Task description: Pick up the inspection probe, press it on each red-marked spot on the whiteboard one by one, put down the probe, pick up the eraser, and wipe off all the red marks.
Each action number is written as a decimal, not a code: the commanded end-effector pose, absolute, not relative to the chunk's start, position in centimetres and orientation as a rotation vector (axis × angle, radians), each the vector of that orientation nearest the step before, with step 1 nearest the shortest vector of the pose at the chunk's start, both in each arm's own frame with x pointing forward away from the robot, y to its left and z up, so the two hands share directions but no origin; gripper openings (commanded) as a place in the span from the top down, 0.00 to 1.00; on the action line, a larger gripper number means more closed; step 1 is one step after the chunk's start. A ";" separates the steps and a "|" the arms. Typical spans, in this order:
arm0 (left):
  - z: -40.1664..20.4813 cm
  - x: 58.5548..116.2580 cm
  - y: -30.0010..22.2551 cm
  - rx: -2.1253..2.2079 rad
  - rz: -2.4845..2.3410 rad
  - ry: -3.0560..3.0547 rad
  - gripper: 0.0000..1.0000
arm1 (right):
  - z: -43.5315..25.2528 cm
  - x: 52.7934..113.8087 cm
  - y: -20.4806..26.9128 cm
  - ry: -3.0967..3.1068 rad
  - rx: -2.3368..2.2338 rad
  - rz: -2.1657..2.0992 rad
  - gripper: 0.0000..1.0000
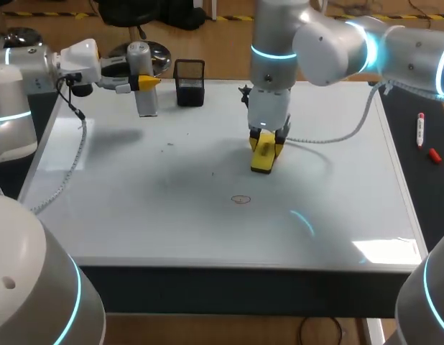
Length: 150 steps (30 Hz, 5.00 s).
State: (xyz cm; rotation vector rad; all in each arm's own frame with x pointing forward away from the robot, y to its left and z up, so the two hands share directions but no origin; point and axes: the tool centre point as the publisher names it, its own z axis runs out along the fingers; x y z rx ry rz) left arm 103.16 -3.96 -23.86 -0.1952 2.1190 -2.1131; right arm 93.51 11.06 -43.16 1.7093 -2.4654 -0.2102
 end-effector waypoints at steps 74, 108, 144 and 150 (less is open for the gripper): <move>-23.8 103.1 -4.0 -0.196 -2.110 2.116 1.00 | -36.8 112.8 -6.9 -2.903 1.057 -0.180 1.00; -22.5 100.0 -6.0 -0.104 -2.108 2.144 1.00 | -36.7 112.3 -7.4 -2.914 1.031 -0.174 1.00; -23.7 80.8 -17.4 0.244 -2.424 2.215 1.00 | -36.7 112.3 -7.4 -2.914 1.031 -0.174 1.00; -24.7 79.8 -19.5 0.283 -2.449 2.247 1.00 | -36.7 112.3 -7.4 -2.914 1.031 -0.174 1.00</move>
